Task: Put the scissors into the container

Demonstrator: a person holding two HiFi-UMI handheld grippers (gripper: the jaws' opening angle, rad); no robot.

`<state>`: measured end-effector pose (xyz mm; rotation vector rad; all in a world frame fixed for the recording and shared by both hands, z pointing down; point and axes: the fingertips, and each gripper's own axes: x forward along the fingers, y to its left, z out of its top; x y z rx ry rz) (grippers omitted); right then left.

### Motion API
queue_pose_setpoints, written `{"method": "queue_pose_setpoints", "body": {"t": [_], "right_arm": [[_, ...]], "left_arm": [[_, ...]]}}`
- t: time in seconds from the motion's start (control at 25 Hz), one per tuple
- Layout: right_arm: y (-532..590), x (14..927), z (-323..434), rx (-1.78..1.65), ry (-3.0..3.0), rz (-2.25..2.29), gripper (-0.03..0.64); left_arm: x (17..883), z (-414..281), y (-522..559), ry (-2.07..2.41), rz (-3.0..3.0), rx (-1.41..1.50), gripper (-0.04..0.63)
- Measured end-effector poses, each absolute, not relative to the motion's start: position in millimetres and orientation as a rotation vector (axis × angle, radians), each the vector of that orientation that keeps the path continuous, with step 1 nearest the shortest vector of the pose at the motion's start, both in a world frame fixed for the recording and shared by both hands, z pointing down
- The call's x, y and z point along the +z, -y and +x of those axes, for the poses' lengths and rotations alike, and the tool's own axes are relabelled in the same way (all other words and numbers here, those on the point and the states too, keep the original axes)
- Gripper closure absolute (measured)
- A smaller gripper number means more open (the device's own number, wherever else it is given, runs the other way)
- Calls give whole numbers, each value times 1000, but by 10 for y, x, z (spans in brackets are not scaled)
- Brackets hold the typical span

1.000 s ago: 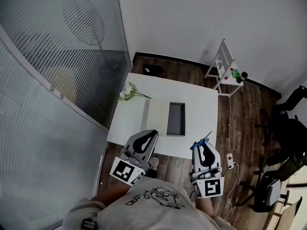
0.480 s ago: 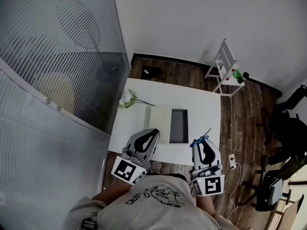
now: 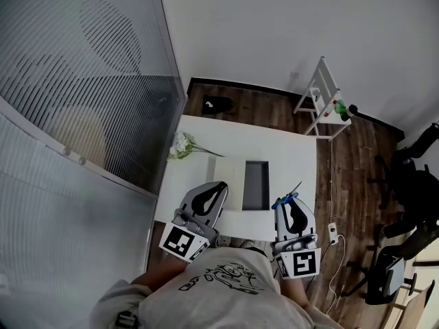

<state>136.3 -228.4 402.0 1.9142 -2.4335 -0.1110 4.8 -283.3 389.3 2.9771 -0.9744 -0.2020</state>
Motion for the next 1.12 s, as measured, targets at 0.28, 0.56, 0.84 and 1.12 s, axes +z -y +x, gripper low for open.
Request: {"method": "queue_pose_setpoints", "body": {"t": [0.28, 0.56, 0.84, 1.12], "right_arm": [[2376, 4190, 1428, -71, 2393, 1901, 529], [2539, 4642, 1535, 50, 2323, 1855, 529], [2711, 5257, 1561, 180, 2250, 1779, 529], [2846, 5858, 1543, 319, 2190, 1708, 529]], "left_arm": [[3966, 103, 2932, 962, 2978, -191, 568], [3949, 187, 2944, 949, 2975, -191, 568], [3932, 190, 2973, 956, 2971, -197, 568], [3941, 181, 2979, 956, 2978, -197, 568]]}}
